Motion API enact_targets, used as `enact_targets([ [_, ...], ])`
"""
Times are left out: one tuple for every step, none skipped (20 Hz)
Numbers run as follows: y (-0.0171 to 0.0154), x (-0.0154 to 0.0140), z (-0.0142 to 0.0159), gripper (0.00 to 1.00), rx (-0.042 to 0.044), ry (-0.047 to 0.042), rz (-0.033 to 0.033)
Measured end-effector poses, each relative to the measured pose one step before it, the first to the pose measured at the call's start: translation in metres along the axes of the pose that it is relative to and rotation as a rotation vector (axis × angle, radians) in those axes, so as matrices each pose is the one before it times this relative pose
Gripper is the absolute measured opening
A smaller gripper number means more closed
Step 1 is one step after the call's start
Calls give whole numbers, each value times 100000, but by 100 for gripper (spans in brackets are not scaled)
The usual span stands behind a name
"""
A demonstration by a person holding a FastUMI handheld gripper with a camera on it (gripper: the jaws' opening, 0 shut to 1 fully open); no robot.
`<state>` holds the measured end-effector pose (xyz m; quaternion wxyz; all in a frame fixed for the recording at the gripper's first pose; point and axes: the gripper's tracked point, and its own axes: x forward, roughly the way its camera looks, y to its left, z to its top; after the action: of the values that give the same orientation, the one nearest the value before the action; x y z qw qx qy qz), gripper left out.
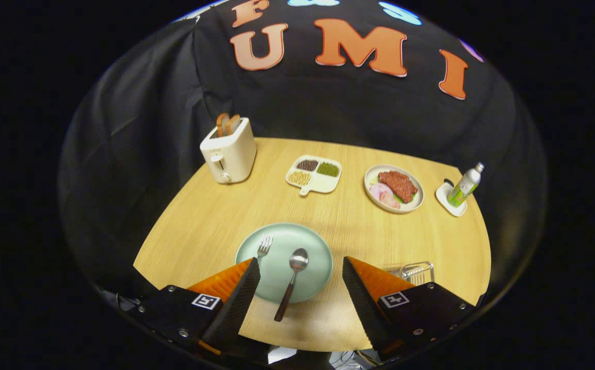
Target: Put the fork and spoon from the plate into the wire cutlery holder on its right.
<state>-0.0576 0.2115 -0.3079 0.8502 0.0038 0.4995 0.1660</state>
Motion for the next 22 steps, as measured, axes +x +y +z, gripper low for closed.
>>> enact_targets([
  [576, 697, -1001, 97, 978, 5773, 1092],
  [655, 500, -980, 96, 1215, 6263, 2518],
  [539, 787, -794, 91, 1010, 4560, 1637],
  [128, 1219, -692, 89, 238, 3808, 487],
  [-235, 914, -497, 85, -345, 3654, -1164],
  [-251, 950, -377, 83, -566, 3262, -1115],
  [-129, 948, -355, 80, -343, 3351, -1637],
  [-24, 1139, -237, 78, -562, 3296, -284],
  [-99, 1308, -411, 74, -270, 3536, -1045],
  [32, 1137, -339, 72, -354, 3569, -230],
  [-249, 809, -437, 68, 410, 3496, -1321],
  [95, 761, -67, 66, 487, 2441, 258],
  [-181, 706, -255, 61, 674, 2544, -1139],
  [-37, 504, -66, 56, 615, 1482, -266],
  [-219, 462, -49, 50, 647, 1411, -1234],
  [9, 290, 97, 46, 592, 841, -215],
  [-158, 217, -40, 37, 833, 1226, -804],
  [-107, 135, 28, 34, 1679, 983, -352],
  [28, 335, -106, 24, 2341, 859, -47],
  [-85, -17, 24, 20, 2204, 273, 71],
  [58, 30, 255, 16, 2051, -541, 1014],
  [-1, -4, 128, 14, 1606, -16, 957],
])
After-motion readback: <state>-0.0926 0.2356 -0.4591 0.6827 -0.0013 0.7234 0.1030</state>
